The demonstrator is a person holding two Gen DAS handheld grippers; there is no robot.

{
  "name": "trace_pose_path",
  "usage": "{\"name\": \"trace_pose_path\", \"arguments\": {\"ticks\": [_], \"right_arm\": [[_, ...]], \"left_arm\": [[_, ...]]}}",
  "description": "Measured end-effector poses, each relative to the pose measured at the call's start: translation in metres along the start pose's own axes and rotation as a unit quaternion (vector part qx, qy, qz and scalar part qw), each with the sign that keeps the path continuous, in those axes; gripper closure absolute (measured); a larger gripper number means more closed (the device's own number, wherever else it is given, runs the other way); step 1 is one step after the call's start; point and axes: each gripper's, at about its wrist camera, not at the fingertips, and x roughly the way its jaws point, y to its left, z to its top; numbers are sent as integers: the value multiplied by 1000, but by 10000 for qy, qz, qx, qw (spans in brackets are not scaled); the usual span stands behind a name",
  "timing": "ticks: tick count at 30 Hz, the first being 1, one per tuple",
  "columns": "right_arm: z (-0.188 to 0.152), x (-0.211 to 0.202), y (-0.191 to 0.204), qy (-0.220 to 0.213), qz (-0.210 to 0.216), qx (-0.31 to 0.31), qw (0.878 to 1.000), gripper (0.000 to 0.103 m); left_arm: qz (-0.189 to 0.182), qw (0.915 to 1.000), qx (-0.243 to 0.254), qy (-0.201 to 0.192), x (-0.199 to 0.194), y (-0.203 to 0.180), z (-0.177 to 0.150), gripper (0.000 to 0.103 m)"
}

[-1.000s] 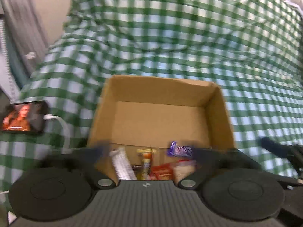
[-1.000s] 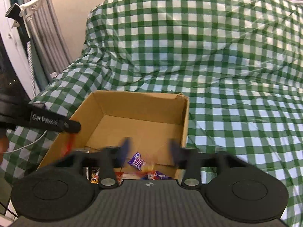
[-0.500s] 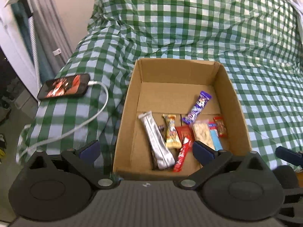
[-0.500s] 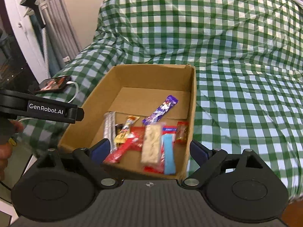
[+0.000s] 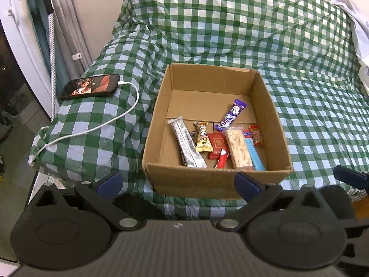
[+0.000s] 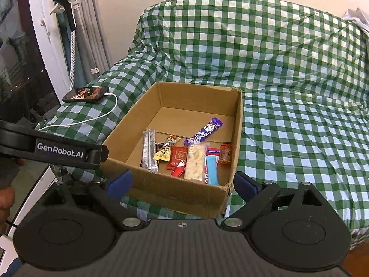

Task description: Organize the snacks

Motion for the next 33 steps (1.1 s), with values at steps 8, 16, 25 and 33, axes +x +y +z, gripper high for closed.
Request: {"name": "trace_pose_path", "arguments": {"ticks": [8, 16, 25, 33], "right_arm": [[-8, -14, 2, -80, -24, -50, 10000, 6], [-10, -19, 1, -129, -35, -26, 9999, 6], [-11, -19, -1, -128, -34, 7, 9999, 6], [-11, -20, -1, -127, -18, 14, 9999, 6]], "left_arm": [[138, 9998, -6, 123, -7, -1, -8, 0], [230, 9997, -19, 111, -11, -2, -12, 0], [191, 9998, -27, 70, -14, -4, -13, 0], [394, 9992, 46, 43, -14, -8, -15, 0]]}}
